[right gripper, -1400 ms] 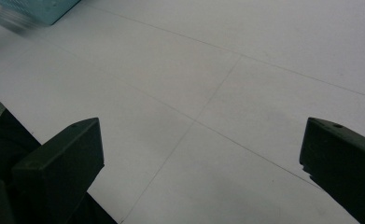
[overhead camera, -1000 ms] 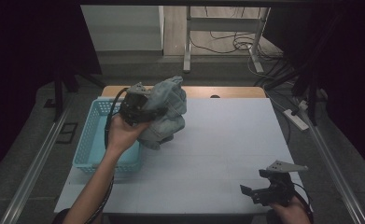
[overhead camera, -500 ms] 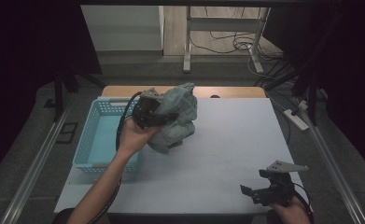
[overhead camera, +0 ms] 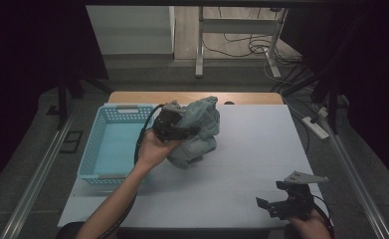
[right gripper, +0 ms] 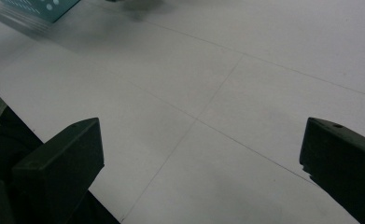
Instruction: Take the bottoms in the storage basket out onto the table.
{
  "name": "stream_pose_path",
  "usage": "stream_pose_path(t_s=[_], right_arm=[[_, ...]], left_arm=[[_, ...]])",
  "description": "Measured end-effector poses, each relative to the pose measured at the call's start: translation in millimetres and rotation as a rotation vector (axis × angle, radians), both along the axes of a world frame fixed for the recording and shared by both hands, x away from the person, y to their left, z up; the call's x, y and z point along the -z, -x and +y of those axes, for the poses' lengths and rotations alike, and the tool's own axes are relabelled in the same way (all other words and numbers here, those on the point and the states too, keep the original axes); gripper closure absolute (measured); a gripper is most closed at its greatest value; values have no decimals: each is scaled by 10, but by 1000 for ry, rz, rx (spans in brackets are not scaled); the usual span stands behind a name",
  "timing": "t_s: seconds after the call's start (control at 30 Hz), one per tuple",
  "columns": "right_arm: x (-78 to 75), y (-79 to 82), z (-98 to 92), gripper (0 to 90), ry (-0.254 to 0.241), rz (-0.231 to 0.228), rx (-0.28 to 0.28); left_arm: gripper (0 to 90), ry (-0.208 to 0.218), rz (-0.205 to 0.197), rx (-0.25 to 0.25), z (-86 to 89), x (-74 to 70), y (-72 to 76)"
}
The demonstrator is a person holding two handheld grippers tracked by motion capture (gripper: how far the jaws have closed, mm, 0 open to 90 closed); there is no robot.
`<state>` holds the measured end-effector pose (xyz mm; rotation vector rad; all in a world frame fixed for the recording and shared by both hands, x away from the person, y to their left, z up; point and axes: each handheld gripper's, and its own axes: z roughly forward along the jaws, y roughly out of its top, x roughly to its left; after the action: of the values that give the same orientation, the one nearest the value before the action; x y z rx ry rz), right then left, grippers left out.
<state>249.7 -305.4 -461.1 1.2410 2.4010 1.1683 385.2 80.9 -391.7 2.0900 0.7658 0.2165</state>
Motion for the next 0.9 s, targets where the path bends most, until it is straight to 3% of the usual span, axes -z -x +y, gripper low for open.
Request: stream_pose_path(t_s=[0.2, 0.67, 0.9], right_arm=[[0, 1, 1, 0, 1, 0, -1], [3, -4, -2, 0, 1, 5, 0], [3, -4, -4, 0, 0, 6, 1]], left_arm=[[661, -8, 32, 21, -114, 128, -53], [647, -89, 96, 45, -387, 519, -182], [634, -96, 121, 51, -439, 626, -226]])
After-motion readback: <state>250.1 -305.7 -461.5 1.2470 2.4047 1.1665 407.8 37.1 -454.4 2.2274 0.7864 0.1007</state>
